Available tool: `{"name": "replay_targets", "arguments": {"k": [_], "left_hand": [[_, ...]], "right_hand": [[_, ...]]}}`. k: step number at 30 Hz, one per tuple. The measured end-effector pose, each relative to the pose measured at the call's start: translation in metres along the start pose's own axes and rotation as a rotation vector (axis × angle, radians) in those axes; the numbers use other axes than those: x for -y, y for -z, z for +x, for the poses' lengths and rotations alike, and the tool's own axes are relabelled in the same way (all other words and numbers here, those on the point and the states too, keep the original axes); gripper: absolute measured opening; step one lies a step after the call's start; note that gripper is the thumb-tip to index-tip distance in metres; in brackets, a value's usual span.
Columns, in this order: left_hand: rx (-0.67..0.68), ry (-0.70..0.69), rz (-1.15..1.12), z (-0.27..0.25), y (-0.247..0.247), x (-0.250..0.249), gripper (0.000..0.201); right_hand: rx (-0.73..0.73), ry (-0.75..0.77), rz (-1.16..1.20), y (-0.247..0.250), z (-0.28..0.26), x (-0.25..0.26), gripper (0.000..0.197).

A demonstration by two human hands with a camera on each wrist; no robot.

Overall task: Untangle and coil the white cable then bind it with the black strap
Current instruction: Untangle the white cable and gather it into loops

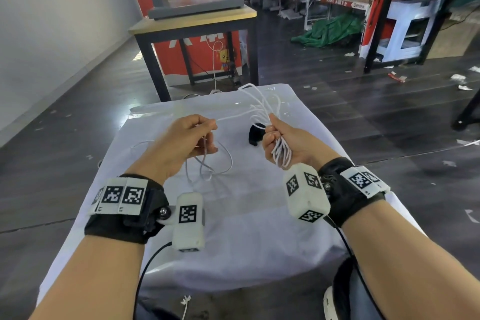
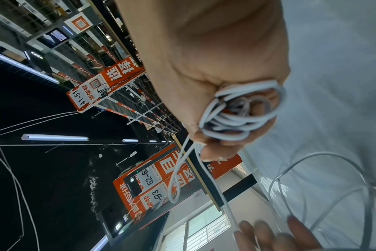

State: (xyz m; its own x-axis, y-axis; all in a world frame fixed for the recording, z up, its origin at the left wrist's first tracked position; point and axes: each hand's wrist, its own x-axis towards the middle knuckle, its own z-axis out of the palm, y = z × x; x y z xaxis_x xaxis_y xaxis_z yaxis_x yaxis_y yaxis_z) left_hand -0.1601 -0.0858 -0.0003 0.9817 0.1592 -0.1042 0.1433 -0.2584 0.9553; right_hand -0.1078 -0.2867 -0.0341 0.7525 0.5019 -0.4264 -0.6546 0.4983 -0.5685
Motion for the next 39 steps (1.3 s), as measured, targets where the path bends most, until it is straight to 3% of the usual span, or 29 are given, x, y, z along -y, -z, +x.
{"name": "replay_targets", "arguments": {"k": [6, 11, 15, 18, 21, 26, 32, 36, 39], "left_hand": [[0.081, 0.134, -0.625, -0.001, -0.017, -0.009, 0.008], [0.150, 0.240, -0.792, -0.002, -0.024, -0.009, 0.021], [0.233, 0.228, -0.858, -0.007, -0.037, -0.012, 0.018], [0.215, 0.180, -0.857, -0.007, -0.039, -0.013, 0.013], [0.165, 0.124, -0.799, -0.003, -0.034, -0.009, 0.013], [-0.029, 0.042, -0.457, 0.002, -0.029, -0.004, 0.010], [-0.168, 0.056, -0.520, 0.009, -0.017, 0.004, 0.007], [-0.169, 0.091, -0.612, 0.009, -0.007, 0.003, 0.027], [0.044, 0.101, -0.439, 0.003, -0.011, -0.003, 0.072]], "right_hand": [[-0.084, 0.089, -0.122, -0.003, 0.001, -0.007, 0.032], [-0.142, 0.207, -0.475, -0.007, 0.000, -0.015, 0.035], [-0.104, 0.240, -0.536, -0.010, -0.003, -0.019, 0.035], [-0.013, 0.193, -0.495, -0.012, -0.006, -0.022, 0.038], [-0.028, 0.196, -0.531, -0.013, -0.010, -0.022, 0.035], [0.053, 0.126, -0.604, -0.017, -0.013, -0.023, 0.032], [0.149, 0.106, -0.734, -0.016, -0.013, -0.027, 0.033], [0.069, 0.150, -0.680, -0.013, -0.008, -0.027, 0.031], [-0.063, 0.200, -0.586, -0.009, -0.003, -0.022, 0.031]]}}
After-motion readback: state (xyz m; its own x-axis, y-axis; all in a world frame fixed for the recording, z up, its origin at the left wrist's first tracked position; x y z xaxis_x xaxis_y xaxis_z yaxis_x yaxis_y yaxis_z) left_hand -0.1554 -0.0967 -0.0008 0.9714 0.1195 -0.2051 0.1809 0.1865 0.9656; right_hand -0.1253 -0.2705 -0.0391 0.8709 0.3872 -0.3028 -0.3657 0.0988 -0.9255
